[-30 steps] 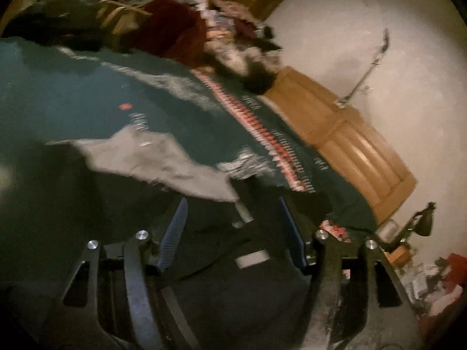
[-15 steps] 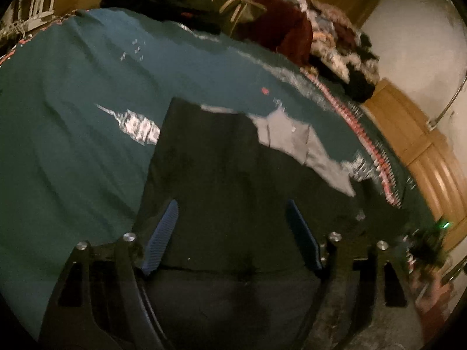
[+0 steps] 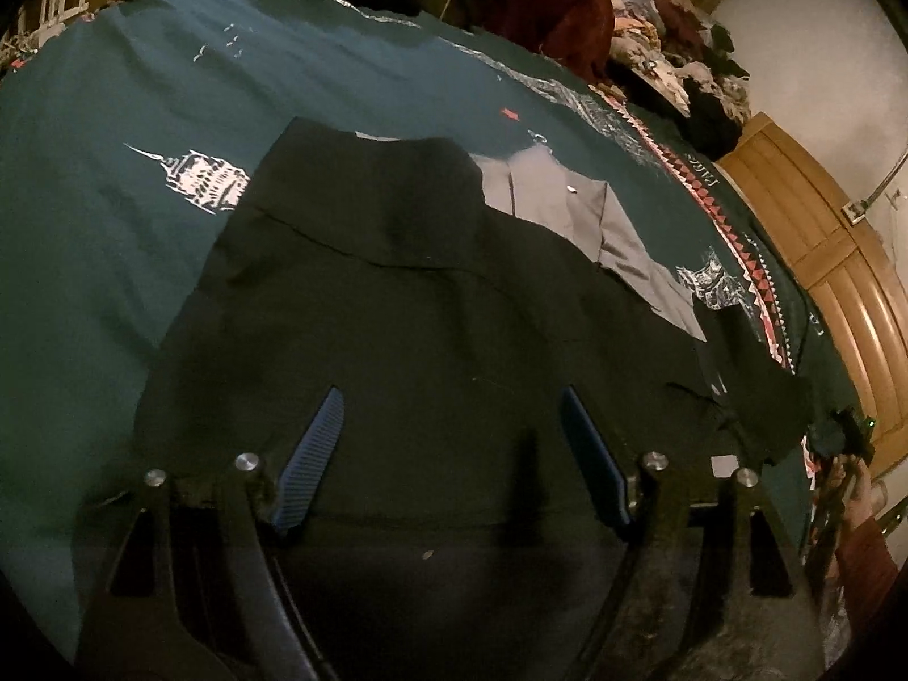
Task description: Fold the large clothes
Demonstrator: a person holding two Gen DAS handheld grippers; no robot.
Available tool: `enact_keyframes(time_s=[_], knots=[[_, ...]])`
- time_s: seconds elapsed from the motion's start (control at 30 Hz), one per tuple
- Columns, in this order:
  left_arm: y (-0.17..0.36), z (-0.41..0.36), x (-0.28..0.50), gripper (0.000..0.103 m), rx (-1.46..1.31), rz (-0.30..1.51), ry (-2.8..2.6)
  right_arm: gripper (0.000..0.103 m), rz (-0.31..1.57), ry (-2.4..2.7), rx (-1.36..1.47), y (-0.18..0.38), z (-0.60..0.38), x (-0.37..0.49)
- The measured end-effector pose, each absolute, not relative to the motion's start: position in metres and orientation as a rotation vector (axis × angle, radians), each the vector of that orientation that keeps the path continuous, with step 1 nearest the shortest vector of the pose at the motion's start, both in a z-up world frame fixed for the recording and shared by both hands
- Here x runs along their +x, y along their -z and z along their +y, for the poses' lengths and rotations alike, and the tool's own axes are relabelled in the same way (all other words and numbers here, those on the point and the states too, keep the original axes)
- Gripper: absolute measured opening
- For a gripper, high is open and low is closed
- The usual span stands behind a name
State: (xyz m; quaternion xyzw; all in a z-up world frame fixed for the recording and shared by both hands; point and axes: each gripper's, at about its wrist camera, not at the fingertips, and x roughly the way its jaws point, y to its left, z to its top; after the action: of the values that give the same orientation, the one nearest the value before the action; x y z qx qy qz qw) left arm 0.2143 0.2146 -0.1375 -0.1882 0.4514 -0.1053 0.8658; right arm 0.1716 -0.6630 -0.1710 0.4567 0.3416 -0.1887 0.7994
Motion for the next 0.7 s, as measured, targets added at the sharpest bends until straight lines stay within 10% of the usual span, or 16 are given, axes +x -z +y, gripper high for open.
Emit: enact_keyframes(time_s=[0.7], knots=[[0.142,0.186,0.225,0.081,-0.408,0.961,0.209,0.073,0.722,0.208,1.033,0.196,-0.694,0.199]])
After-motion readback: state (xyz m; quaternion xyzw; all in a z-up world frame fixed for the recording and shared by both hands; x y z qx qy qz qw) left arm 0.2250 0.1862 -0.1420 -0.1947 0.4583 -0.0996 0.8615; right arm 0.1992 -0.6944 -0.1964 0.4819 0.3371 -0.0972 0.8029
